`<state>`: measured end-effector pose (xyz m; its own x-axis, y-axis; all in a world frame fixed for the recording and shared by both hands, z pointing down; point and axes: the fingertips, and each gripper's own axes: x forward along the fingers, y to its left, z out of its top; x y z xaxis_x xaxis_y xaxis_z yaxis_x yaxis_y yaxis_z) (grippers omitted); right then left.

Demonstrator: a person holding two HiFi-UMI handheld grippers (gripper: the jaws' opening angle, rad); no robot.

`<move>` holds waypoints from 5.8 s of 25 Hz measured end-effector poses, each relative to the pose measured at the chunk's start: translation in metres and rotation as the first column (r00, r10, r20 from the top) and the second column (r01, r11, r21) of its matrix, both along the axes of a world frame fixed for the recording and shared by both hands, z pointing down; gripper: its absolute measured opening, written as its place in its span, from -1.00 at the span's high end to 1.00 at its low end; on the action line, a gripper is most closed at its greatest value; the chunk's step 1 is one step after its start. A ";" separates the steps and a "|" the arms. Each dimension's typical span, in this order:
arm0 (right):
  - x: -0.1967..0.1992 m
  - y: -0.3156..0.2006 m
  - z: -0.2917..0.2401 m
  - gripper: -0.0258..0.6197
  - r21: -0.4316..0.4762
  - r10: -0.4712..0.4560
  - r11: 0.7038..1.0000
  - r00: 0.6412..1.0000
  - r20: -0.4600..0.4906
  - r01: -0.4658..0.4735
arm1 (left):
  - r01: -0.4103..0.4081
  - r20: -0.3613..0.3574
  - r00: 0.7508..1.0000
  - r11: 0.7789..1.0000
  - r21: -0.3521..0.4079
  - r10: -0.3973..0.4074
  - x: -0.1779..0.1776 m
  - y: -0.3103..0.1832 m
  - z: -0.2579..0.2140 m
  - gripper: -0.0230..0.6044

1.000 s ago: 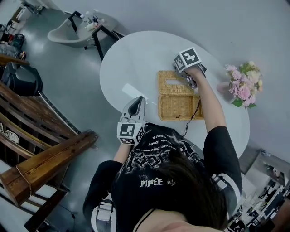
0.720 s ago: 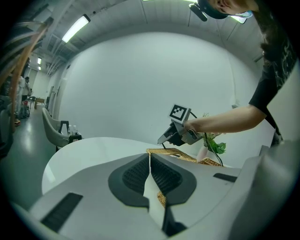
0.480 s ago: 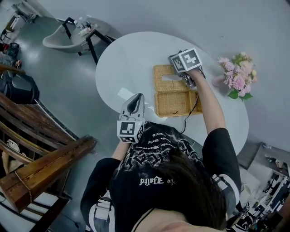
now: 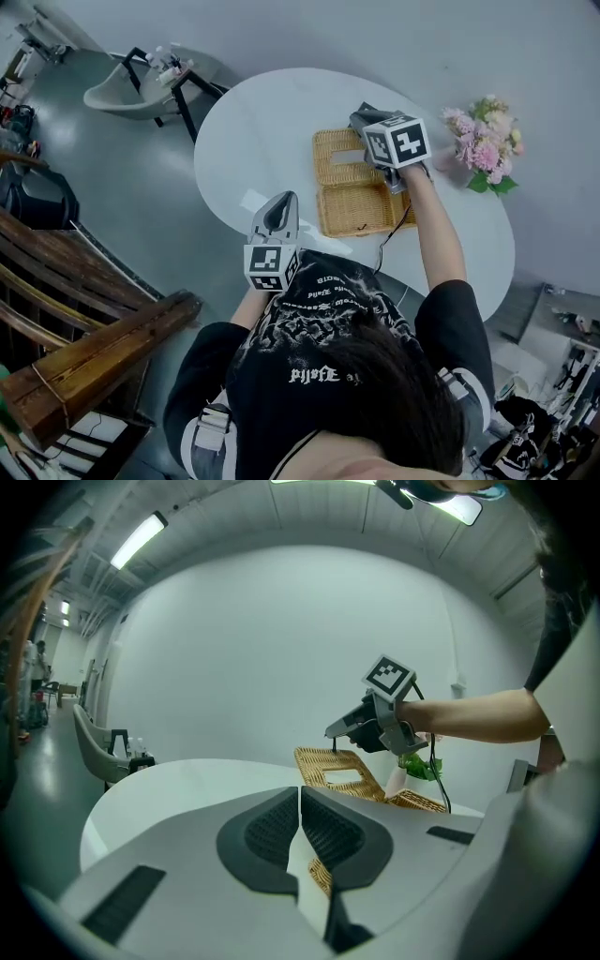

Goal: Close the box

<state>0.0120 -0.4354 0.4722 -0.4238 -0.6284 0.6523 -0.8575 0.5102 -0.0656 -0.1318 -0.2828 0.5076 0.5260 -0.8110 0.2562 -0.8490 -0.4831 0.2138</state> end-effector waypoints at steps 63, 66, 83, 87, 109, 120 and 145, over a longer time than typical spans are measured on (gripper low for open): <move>0.017 0.223 -0.031 0.81 0.192 -0.151 0.972 0.986 0.074 0.135 | 0.214 -0.009 0.977 0.977 -0.024 -0.214 0.050 0.101 0.001 0.84; 0.014 0.230 -0.025 0.81 0.193 -0.174 0.968 0.983 0.055 0.161 | 0.225 -0.004 0.974 0.974 -0.024 -0.225 0.052 0.105 0.001 0.84; 0.023 0.257 0.015 0.81 0.127 -0.193 0.975 0.980 0.058 0.184 | 0.230 0.033 0.973 0.972 -0.045 -0.229 0.074 0.128 0.013 0.84; 0.023 0.263 0.024 0.81 0.106 -0.188 0.978 0.980 0.063 0.181 | 0.231 0.035 0.973 0.972 -0.047 -0.229 0.074 0.136 0.013 0.84; 0.028 0.281 0.089 0.81 0.116 -0.140 0.982 0.987 -0.082 0.149 | 0.219 0.045 0.975 0.972 -0.084 -0.215 0.073 0.158 0.029 0.84; 0.027 0.290 0.095 0.65 0.064 -0.075 0.995 0.997 0.018 0.074 | 0.197 0.034 0.980 0.975 -0.104 -0.195 0.077 0.169 0.036 0.84; 0.092 0.325 0.128 0.84 0.033 0.156 0.987 0.986 0.062 -0.158 | 0.121 0.023 0.993 0.989 -0.080 -0.120 0.107 0.175 0.038 0.84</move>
<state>0.1039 -0.1101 0.5998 -0.3552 -0.7137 0.6037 -0.9223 0.3727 -0.1020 -0.0247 -0.1075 0.5457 0.4202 -0.8444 0.3321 -0.9042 -0.3588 0.2318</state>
